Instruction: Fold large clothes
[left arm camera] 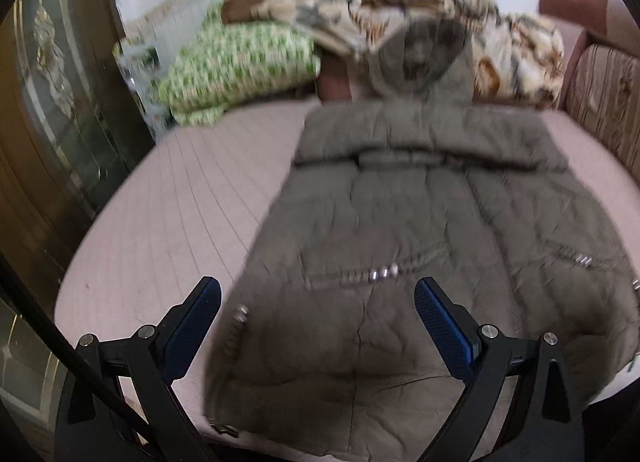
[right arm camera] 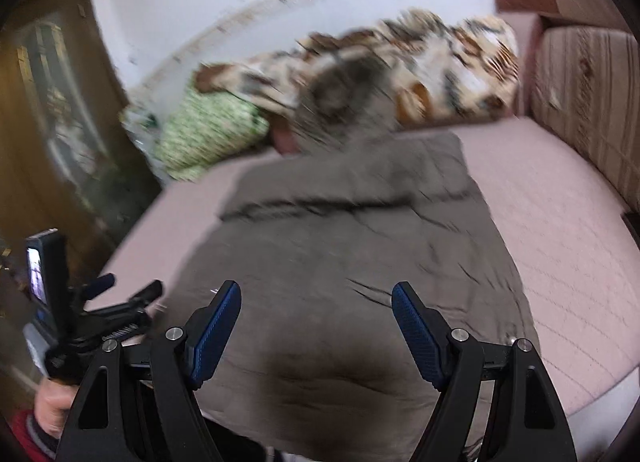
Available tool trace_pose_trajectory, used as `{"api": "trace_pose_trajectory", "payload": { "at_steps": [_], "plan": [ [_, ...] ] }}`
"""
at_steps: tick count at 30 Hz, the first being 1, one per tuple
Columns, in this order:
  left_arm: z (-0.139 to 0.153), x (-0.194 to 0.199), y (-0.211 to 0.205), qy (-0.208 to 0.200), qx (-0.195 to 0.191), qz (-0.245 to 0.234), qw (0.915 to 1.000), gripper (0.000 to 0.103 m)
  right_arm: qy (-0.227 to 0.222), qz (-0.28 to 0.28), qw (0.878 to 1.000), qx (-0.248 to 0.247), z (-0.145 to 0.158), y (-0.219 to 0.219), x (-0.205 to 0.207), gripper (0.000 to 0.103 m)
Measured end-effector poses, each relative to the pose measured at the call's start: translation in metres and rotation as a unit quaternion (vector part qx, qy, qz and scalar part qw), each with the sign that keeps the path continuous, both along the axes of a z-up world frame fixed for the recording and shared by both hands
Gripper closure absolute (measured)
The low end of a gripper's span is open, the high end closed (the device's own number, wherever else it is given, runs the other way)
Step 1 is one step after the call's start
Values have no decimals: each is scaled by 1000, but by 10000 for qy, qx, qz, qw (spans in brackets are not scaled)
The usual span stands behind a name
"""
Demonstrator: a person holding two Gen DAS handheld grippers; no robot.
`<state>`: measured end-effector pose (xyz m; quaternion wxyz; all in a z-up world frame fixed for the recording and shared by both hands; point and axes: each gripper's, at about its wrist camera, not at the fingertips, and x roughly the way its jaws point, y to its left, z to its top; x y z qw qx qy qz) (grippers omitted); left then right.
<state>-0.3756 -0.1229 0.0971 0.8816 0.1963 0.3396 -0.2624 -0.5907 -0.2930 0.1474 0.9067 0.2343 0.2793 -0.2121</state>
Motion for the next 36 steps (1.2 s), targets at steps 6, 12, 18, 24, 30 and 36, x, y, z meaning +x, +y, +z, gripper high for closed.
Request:
{"api": "trace_pose_trajectory", "payload": {
  "at_steps": [6,12,18,24,30,36],
  "plan": [
    [-49,8,-4,402,317,76,9987,6,577,-163,9981,112,-50,-23,11,21],
    [-61,12,-2,550,457,49,9974,6,812,-4,9959,408,-82,-25,21,21],
    [-23,14,4,331,52,9,9994,6,613,-13,9974,385,-66,-21,14,21],
    [24,29,3,199,-398,-47,9990,6,317,-115,9988,348,-37,-28,9,21],
    [37,51,-14,159,-506,-19,9986,6,189,-178,9993,267,-16,-39,13,21],
    [30,73,-51,248,-575,-21,9980,6,360,-133,9988,302,-17,-53,36,21]
  ]
}}
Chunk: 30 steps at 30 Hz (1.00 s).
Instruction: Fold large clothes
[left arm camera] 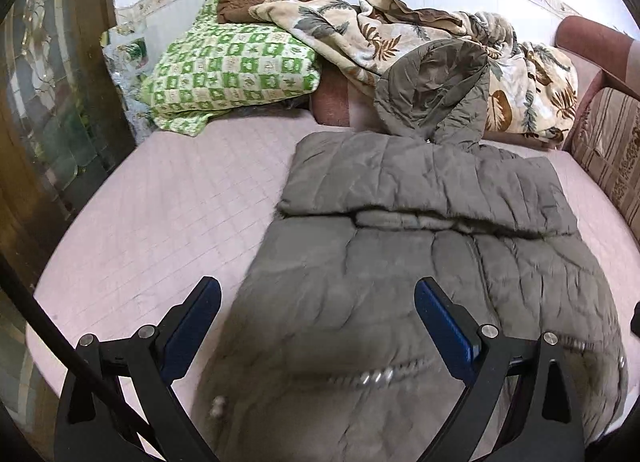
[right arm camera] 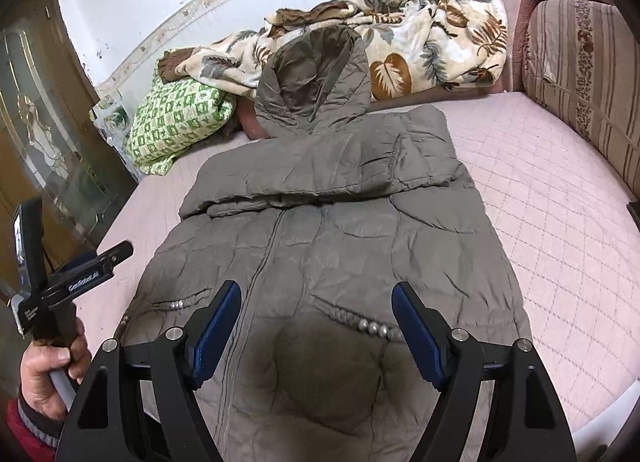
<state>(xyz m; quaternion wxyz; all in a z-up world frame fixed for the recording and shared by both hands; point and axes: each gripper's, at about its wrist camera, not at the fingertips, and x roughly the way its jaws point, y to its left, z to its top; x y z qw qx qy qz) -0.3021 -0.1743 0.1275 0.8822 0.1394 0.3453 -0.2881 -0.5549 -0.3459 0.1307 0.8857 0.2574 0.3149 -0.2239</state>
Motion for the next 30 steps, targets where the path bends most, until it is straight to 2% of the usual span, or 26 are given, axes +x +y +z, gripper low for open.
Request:
{"api": "trace_pose_trajectory", "payload": {
  "at_steps": [6,12,14,19,22,27,30],
  "plan": [
    [-12,23,-55,145,-121,-120,9998,6,110,158,9997,150,4,-15,32,21],
    [-37,43,-97,140,-81,-224,9996,6,82,166,9996,193,37,-53,77,21],
    [-29,52,-107,84,-215,-313,9992,6,25,165,9997,198,50,-67,96,21],
    [20,86,-123,-157,-826,-578,9948,6,-256,-26,9994,240,86,-111,155,21],
    [36,113,-126,150,-1049,-575,9927,6,-378,-265,9987,199,106,-146,198,21],
    [26,136,-116,617,-1217,-341,9901,6,-754,-990,9885,863,122,-233,260,21],
    [19,140,-113,666,-1197,-181,9904,6,-916,-1284,9791,1285,119,-281,292,19]
  ]
}}
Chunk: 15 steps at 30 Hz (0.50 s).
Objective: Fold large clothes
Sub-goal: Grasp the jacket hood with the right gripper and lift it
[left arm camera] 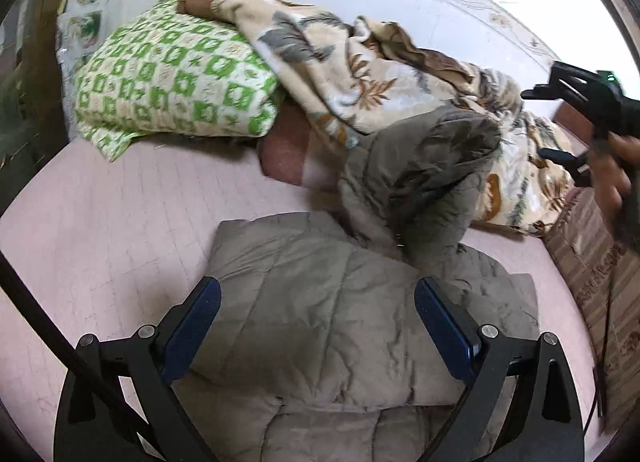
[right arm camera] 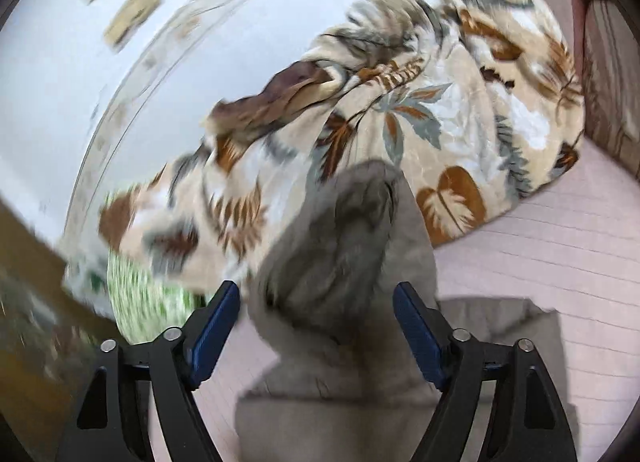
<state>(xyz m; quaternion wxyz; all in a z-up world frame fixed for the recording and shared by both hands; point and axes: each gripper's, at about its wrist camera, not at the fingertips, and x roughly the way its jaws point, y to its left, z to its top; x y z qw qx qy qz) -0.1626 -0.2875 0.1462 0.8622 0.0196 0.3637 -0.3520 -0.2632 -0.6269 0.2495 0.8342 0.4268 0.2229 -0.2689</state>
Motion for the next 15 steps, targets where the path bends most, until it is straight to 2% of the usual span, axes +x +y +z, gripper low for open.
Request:
{"api": "trace_pose_trajectory", "payload": {
  "at_steps": [5,9,10,11,12,13,15],
  "plan": [
    [-7,0,-7,-156,165,-50,9997,6,-220,-471,9960,726,-29,-60,39,19],
    [-16,7,-12,-37,190,-103,9998,6,-239,-489,9957,756,-42,-85,61,19],
    [-19,9,-14,-7,200,-116,9997,6,-190,-453,9960,745,-45,-89,66,26],
    [-21,10,-16,-2,227,-123,9997,6,-190,-360,9965,730,-49,-92,71,39],
    [-22,11,-17,-17,247,-123,9996,6,-169,-237,9974,662,-52,-91,75,78],
    [-22,12,-18,-36,254,-95,9996,6,-156,-221,9979,594,-53,-88,74,91],
    [-20,14,-16,20,138,-62,9999,6,-405,-105,9978,516,-51,-79,65,94]
  ]
}}
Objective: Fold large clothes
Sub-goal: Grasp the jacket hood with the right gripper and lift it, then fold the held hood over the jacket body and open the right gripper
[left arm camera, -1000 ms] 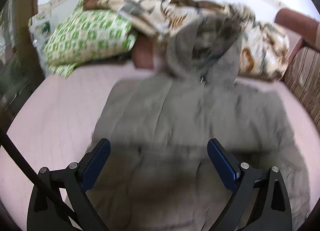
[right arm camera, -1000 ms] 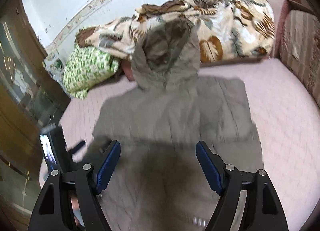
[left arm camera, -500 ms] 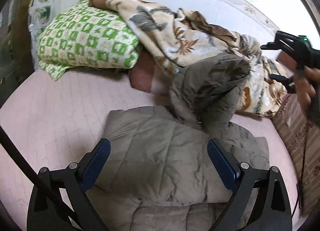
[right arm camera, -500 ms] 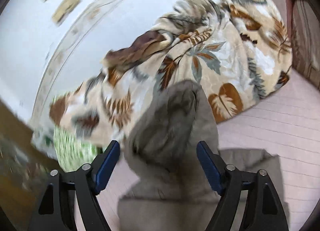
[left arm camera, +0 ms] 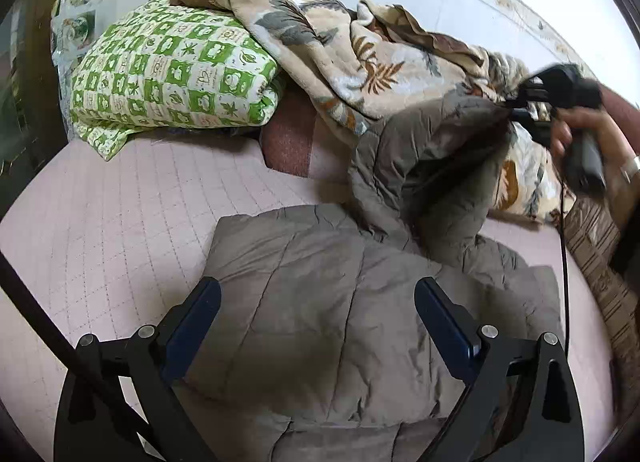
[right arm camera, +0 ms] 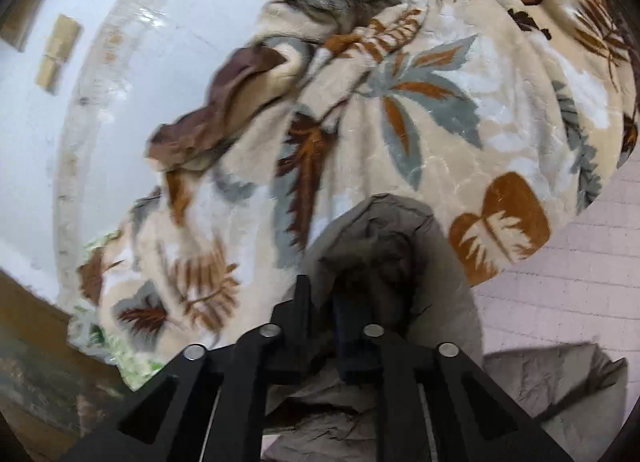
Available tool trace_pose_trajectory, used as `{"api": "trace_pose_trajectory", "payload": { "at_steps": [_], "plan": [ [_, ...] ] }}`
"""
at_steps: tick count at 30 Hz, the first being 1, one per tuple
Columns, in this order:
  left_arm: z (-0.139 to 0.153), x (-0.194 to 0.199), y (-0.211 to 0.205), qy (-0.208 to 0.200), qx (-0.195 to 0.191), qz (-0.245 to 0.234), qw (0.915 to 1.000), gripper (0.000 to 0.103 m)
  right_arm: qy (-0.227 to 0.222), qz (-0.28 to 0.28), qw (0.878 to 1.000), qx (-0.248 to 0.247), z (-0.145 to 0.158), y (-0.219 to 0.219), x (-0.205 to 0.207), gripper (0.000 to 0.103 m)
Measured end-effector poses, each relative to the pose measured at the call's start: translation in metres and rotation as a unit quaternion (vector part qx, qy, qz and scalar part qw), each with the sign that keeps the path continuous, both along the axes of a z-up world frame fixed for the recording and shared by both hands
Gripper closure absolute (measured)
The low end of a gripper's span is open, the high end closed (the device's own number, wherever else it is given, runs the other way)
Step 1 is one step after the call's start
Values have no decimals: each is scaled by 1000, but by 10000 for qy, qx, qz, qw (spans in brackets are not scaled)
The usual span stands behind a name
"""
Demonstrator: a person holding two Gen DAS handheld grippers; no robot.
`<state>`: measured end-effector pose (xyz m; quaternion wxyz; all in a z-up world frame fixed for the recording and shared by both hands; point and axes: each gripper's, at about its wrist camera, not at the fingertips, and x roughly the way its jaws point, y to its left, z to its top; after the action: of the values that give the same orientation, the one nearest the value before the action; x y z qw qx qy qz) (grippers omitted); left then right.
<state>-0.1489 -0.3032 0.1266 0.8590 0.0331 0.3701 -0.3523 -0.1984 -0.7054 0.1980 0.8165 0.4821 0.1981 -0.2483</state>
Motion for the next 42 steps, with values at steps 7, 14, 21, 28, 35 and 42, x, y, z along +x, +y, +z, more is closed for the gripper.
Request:
{"api": "trace_pose_trajectory", "payload": {
  "at_steps": [7,14,21,28,35,42],
  "plan": [
    [14,-5,3,576,-798,-79,9951,6,-379,423,9967,-585,26,63,-53,96],
    [39,-7,-52,1235,-1669,-398,9774,6,-589,810,9923,-735,31,119,-91,96],
    [38,-1,-66,1671,-2136,-191,9623,17,-777,1006,9888,-784,25,157,-124,97],
    [30,-31,-44,1014,-1432,-444,9835,34,-1054,1231,9846,-651,7,209,-171,97],
    [22,-67,-10,265,-873,-557,9943,36,-984,1220,9872,-302,-50,274,-212,97],
    [-8,-88,-56,-321,472,-1143,9918,36,162,1380,9902,-163,-135,298,-214,98]
  ]
}}
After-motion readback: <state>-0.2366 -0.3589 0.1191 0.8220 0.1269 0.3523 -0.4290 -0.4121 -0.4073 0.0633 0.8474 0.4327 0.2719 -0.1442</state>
